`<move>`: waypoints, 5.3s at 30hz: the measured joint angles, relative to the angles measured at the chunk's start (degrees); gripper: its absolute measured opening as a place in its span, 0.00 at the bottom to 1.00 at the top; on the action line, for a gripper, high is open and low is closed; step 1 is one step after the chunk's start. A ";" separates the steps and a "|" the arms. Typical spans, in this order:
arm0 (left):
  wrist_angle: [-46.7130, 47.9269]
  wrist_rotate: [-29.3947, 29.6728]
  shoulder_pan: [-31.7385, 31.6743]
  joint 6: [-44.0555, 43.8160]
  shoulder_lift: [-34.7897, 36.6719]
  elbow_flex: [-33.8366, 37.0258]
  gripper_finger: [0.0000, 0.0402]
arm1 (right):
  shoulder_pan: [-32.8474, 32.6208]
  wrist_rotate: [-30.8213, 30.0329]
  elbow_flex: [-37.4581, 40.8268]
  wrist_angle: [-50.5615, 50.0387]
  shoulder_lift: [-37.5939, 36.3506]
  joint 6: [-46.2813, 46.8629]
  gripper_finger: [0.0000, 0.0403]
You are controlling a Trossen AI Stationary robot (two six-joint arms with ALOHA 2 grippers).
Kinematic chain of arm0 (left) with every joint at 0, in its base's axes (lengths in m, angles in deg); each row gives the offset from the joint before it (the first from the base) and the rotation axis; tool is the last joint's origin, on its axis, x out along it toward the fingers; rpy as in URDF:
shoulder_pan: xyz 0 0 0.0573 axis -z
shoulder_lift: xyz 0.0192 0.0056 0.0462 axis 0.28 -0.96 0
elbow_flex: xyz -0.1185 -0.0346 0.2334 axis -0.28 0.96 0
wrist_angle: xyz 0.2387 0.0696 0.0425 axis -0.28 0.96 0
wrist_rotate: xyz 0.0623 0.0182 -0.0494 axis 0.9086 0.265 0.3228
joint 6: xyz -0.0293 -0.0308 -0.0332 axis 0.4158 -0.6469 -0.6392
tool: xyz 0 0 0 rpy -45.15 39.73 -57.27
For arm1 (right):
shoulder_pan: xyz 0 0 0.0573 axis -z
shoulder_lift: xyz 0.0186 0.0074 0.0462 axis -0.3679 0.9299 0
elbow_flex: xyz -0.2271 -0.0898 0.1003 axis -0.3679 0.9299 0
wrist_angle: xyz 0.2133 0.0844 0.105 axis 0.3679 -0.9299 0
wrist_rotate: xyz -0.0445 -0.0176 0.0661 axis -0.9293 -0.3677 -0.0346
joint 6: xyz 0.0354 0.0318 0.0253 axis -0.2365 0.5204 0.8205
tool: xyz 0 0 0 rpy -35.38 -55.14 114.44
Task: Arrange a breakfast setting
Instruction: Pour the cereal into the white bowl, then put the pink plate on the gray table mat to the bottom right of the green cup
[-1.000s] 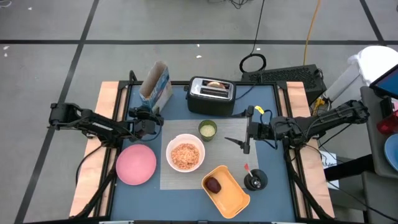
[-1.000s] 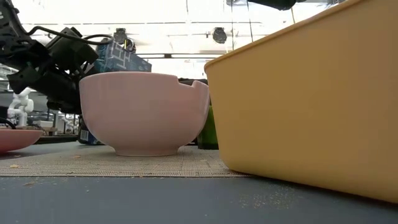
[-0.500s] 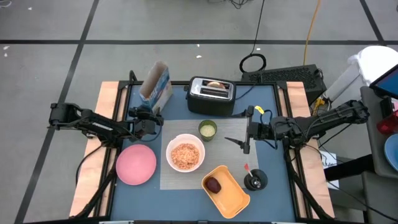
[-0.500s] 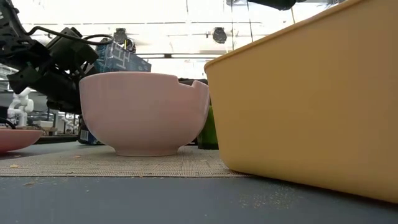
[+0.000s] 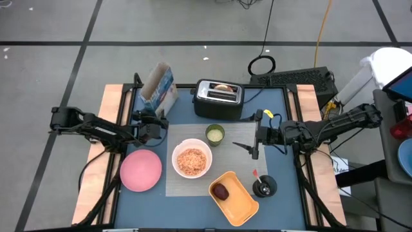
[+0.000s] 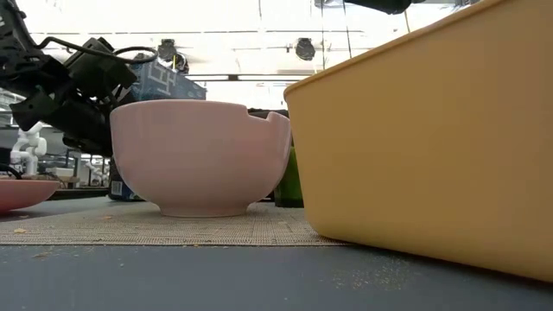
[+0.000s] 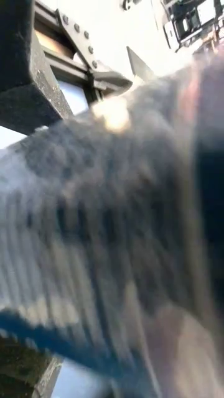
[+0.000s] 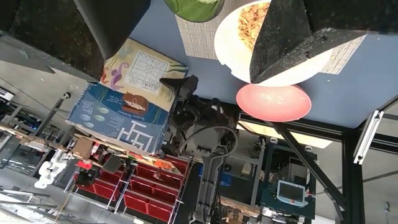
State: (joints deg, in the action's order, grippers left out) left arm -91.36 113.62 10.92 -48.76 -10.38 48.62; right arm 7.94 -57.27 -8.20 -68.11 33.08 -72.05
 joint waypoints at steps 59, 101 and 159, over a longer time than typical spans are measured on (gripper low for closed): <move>-43.82 -0.13 3.14 53.69 29.50 -0.95 0.99 | 0.00 0.01 0.01 0.00 0.00 -0.20 0.97; 13.49 13.50 50.98 24.15 29.39 -27.19 0.99 | 0.00 0.06 0.00 -0.01 0.02 0.02 0.97; 84.08 -59.02 15.28 -0.40 0.08 -27.17 0.97 | 0.00 0.06 0.00 -0.04 0.02 0.04 0.97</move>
State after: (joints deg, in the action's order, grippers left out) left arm -7.28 54.60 26.19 -49.15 -10.29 21.45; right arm 7.93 -57.21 -8.20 -68.15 33.10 -72.01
